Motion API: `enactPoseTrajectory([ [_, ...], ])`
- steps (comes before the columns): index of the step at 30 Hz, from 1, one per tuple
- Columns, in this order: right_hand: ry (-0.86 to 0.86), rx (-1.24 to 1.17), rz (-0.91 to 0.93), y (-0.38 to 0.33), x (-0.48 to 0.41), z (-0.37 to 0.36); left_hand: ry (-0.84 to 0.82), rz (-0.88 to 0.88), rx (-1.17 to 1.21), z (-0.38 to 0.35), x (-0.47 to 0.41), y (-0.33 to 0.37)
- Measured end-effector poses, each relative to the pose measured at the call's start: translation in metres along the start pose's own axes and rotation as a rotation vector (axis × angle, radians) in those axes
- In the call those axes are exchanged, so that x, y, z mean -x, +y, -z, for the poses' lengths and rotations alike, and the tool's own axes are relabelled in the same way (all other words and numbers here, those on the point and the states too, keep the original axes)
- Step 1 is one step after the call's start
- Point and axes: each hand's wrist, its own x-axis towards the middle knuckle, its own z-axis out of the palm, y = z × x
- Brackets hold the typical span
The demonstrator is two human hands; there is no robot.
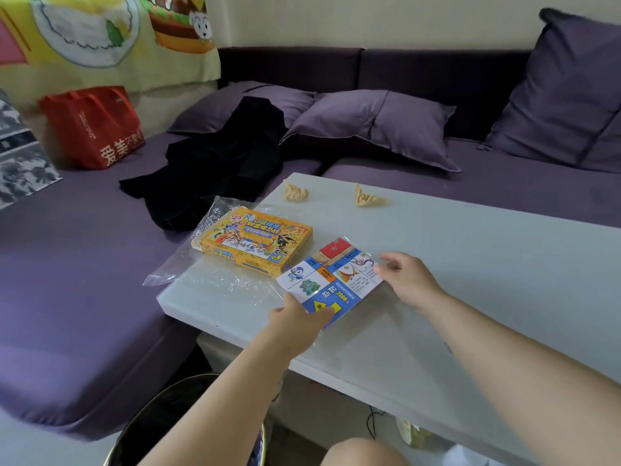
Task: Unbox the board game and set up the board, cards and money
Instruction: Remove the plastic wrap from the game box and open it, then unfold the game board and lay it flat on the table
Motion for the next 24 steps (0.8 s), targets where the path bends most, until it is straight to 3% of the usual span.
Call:
enactPoseTrajectory([
  [11,-0.126,-0.481,-0.108,-0.016,0.010,-0.025,-0.260,0.124,0.492,-0.001,0.010,0.017],
  [17,-0.171,-0.421,-0.112,-0.018,0.012,-0.023,-0.176,0.180,0.544,0.003,0.008,0.018],
  [24,-0.084,-0.581,-0.325,-0.031,0.014,-0.023,-0.119,0.218,0.600,0.008,0.007,0.017],
])
